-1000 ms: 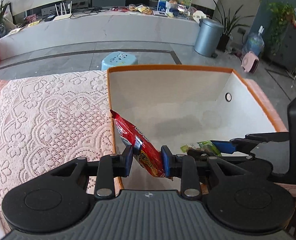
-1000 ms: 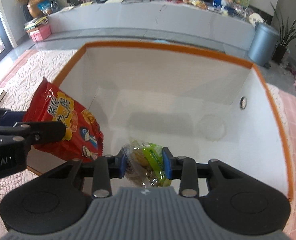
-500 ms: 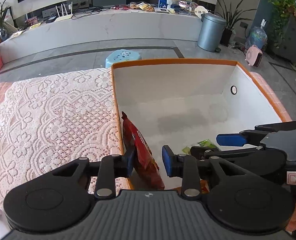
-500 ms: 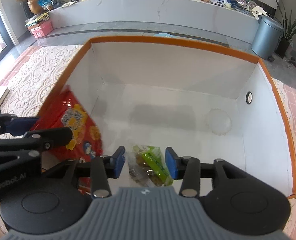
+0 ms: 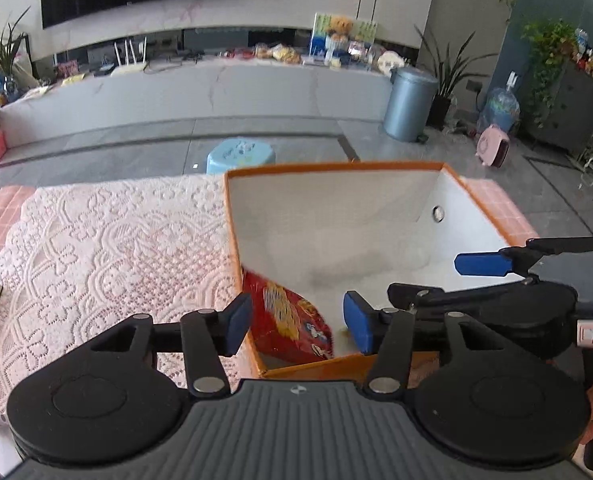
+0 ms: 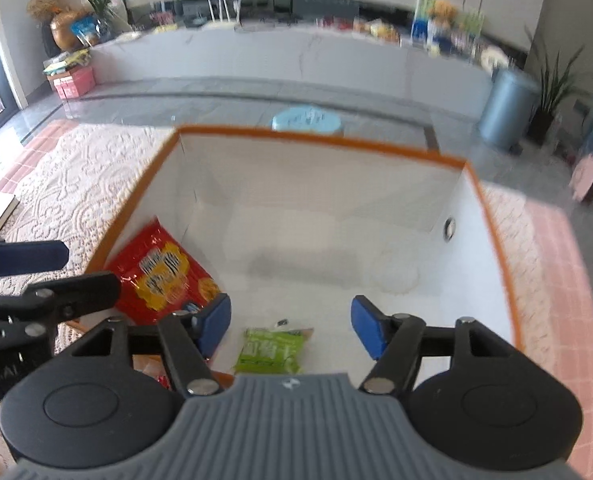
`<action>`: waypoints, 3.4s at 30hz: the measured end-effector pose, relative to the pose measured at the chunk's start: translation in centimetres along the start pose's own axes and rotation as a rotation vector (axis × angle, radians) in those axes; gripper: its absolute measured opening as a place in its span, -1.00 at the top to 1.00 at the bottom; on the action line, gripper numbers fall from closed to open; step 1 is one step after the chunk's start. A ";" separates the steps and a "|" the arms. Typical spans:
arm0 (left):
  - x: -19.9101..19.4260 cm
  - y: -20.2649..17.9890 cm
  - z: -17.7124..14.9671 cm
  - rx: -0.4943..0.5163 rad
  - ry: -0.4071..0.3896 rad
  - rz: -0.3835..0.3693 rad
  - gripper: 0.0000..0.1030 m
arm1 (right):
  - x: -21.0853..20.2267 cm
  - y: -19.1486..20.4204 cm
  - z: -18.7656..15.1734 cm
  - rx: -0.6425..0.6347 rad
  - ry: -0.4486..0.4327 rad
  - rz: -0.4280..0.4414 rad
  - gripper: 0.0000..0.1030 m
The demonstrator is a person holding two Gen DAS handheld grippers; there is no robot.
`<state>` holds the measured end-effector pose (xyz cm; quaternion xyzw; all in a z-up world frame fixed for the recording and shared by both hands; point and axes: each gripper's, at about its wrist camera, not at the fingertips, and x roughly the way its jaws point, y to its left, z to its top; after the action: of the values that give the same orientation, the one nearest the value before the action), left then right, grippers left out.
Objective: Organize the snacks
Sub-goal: 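Open the left tool over the box while the right tool releases the green snack, then withdraw both tools from the box back toward the snack pile, then grasp the peanut bag with the left tool while the right tool grasps the white-ball pack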
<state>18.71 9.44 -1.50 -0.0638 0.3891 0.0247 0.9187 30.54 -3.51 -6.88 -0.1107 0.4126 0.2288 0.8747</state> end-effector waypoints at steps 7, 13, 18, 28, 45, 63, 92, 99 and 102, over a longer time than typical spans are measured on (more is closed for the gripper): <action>-3.2 -1.1 -0.5 -0.002 -0.058 -0.025 -0.25 | -5.5 0.5 -2.3 -0.084 -0.156 -0.051 -0.37; -6.3 -1.9 -2.5 -0.030 -0.084 -0.058 -0.28 | -10.4 -0.3 -5.6 -0.050 -0.261 -0.079 -0.54; -8.2 -2.5 -4.4 -0.036 -0.070 -0.084 -0.28 | -13.9 -0.8 -8.7 0.015 -0.313 -0.072 -0.57; -8.8 -3.8 -7.9 -0.016 -0.018 -0.145 -0.28 | -16.7 -1.4 -14.9 0.077 -0.279 -0.113 -0.56; -5.6 -4.4 -13.7 0.039 0.233 -0.190 -0.29 | -13.8 -3.7 -21.4 0.180 -0.040 -0.111 -0.54; -1.1 -0.7 -11.9 -0.070 0.290 -0.060 -0.46 | -10.1 -4.1 -20.1 0.154 -0.010 -0.076 -0.54; 7.6 -1.4 -12.4 0.061 0.504 -0.002 -0.67 | -0.7 -5.7 -15.2 0.168 0.050 -0.009 -0.52; 8.7 -2.1 -13.0 0.079 0.510 -0.010 -0.68 | -0.3 -4.9 -15.4 0.123 0.073 -0.030 -0.15; 8.9 -2.2 -13.2 0.079 0.512 -0.007 -0.67 | -0.4 -4.8 -15.5 0.119 0.068 -0.028 -0.14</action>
<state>15.76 5.44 -16.79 -0.0333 0.6093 -0.0109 0.7922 22.30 -13.76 -16.44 -0.0720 0.4535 0.1876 0.8683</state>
